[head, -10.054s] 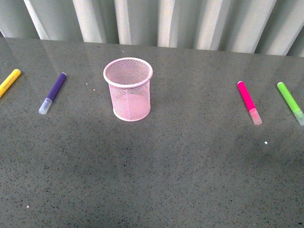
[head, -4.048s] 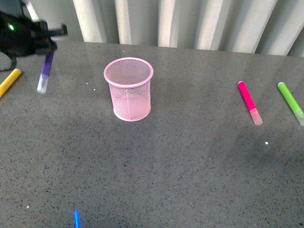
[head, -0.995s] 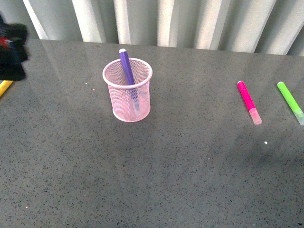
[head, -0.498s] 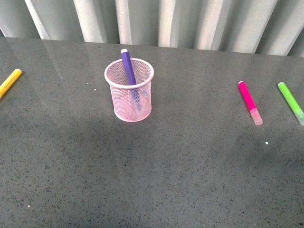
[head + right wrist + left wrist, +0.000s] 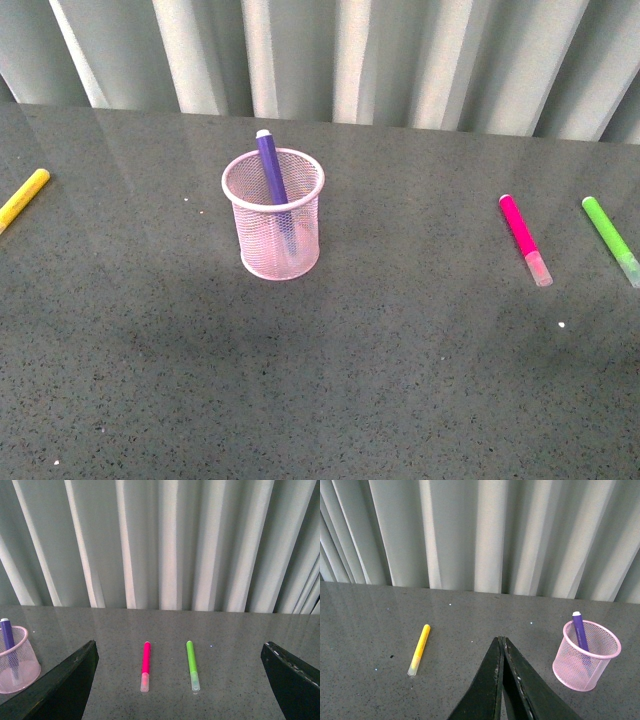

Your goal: Insert purple and pink pens into pink cup

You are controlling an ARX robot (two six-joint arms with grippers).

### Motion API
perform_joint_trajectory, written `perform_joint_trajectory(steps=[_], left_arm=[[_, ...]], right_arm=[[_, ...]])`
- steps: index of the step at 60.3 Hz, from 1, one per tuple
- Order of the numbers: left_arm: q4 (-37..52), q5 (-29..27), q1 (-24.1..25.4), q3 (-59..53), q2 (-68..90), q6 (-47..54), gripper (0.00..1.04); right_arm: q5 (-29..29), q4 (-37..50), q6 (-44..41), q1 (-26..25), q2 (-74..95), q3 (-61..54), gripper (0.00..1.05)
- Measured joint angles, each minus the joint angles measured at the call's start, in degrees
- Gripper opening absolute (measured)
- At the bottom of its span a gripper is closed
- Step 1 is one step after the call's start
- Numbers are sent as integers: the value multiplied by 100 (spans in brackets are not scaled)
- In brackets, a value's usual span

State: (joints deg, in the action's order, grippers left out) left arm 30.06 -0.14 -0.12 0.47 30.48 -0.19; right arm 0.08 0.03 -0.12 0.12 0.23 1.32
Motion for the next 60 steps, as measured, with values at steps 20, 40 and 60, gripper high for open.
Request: perform_joint_trajectory(steps=[20, 40, 60], left_arm=[[-944, 2, 0, -2, -1003, 0, 4], [-1663, 0, 0, -2, -1725, 0, 4], [-2940, 13, 0, 2, -2826, -2, 4]], right_arm=[[0, 0, 0, 0, 0, 0, 98], [0, 0, 0, 0, 0, 0, 98], [2, 0, 0, 0, 0, 0, 98]])
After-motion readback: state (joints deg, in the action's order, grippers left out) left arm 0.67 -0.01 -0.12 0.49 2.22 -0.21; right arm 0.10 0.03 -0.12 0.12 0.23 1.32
